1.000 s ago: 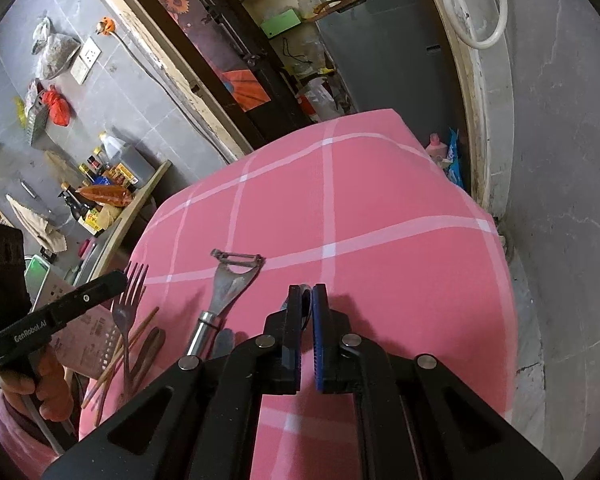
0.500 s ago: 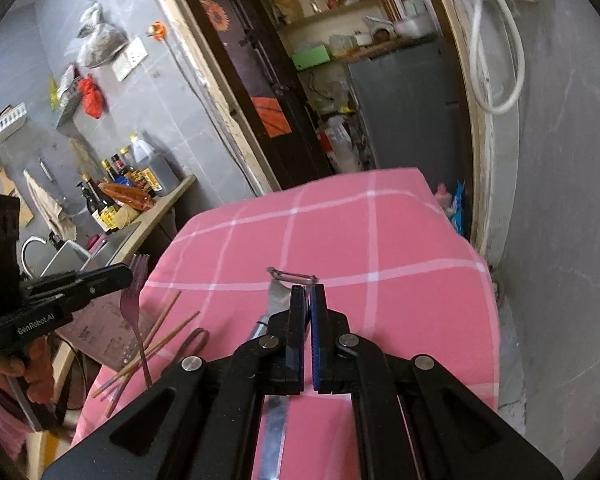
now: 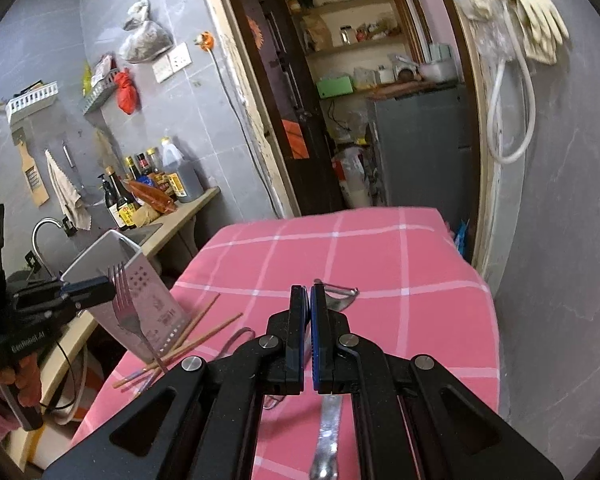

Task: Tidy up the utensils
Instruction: 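Carry the fork and blue-handled spoon over the white holder while both tools open to drop them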

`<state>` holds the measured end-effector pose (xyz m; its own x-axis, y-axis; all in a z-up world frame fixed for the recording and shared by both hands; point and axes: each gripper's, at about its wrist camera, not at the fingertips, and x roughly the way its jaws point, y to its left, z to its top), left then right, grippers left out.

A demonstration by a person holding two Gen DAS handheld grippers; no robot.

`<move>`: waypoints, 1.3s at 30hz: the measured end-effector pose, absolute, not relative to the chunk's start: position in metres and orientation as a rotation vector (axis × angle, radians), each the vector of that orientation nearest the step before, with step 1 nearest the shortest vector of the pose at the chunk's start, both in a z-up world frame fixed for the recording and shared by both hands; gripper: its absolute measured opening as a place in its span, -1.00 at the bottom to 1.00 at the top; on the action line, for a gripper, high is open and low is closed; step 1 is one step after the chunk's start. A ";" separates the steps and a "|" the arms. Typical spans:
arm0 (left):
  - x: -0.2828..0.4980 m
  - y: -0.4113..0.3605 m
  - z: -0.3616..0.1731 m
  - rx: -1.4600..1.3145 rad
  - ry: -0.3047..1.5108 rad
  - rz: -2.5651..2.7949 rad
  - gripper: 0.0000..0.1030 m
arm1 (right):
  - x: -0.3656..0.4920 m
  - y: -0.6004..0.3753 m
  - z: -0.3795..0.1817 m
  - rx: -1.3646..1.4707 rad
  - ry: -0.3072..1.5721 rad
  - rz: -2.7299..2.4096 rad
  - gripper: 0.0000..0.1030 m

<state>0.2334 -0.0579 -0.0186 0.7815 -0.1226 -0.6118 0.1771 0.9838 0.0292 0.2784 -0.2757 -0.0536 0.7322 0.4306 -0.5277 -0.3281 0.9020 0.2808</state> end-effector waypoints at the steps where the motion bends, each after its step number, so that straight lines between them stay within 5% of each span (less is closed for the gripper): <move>1: 0.230 -0.058 -0.019 0.093 0.649 -0.153 -0.95 | 0.274 -0.274 -0.049 0.169 0.610 0.421 -0.94; 19: 0.198 -0.033 0.001 0.039 0.576 -0.081 -0.96 | 0.249 -0.239 0.008 0.121 0.476 0.450 -0.94; 39: 0.198 0.068 0.115 0.067 0.414 0.101 -0.96 | 0.266 -0.132 0.107 0.039 0.253 0.540 -0.94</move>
